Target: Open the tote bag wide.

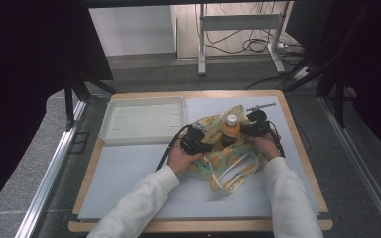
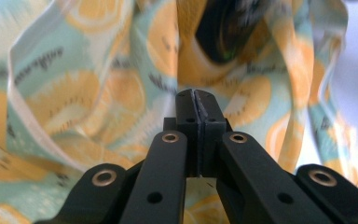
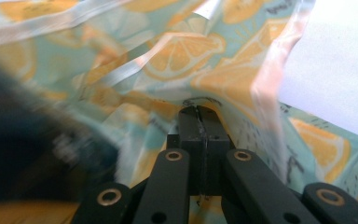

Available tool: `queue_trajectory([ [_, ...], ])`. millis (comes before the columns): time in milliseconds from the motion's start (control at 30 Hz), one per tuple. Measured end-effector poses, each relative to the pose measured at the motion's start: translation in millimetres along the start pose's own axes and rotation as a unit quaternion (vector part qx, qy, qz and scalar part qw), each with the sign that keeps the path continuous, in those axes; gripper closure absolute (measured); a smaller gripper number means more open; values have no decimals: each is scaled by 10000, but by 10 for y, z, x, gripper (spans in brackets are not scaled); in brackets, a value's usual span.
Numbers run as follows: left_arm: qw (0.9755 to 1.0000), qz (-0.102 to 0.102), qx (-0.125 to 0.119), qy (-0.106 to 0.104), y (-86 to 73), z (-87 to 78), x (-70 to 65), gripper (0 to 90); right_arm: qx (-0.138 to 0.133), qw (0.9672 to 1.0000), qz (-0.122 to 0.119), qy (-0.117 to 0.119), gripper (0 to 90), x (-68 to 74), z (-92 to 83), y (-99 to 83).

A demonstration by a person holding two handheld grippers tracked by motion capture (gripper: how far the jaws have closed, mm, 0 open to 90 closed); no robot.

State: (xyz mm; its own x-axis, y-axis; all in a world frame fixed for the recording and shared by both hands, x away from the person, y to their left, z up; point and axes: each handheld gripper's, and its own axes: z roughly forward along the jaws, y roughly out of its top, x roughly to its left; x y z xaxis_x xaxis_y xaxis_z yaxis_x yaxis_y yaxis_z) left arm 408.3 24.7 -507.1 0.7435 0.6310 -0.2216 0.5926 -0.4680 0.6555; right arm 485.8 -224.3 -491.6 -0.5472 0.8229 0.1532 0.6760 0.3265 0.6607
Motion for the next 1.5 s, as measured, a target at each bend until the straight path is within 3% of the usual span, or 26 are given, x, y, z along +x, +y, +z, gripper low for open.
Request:
queue_trajectory([
  [200,9997,-62,180,-129,-123,39,67,898,135,9994,122,-277,888,-107,149,74],
  [400,9995,-44,214,-226,-232,-8,67,898,68,9979,386,-520,888,-271,197,77],
  [500,9995,-79,111,-273,-235,-40,83,897,51,9975,526,-468,888,-295,217,46],
  [567,9996,-80,23,-286,-227,-68,86,897,0,9979,485,-432,888,-263,190,48],
  [800,9978,2,-547,-362,-174,-312,26,897,-426,9986,196,-258,888,-68,-137,112],
  [1000,9948,73,-940,-385,-152,-580,-11,897,-610,9974,-72,-364,888,38,-509,9],
  [1267,9923,-42,-1198,-321,-234,-840,-16,896,-1050,9938,-265,-240,888,176,-933,-219],
  [1500,9928,-84,-1168,-236,-391,-962,-42,881,-1276,9909,-417,-62,887,300,-1063,-428],
])
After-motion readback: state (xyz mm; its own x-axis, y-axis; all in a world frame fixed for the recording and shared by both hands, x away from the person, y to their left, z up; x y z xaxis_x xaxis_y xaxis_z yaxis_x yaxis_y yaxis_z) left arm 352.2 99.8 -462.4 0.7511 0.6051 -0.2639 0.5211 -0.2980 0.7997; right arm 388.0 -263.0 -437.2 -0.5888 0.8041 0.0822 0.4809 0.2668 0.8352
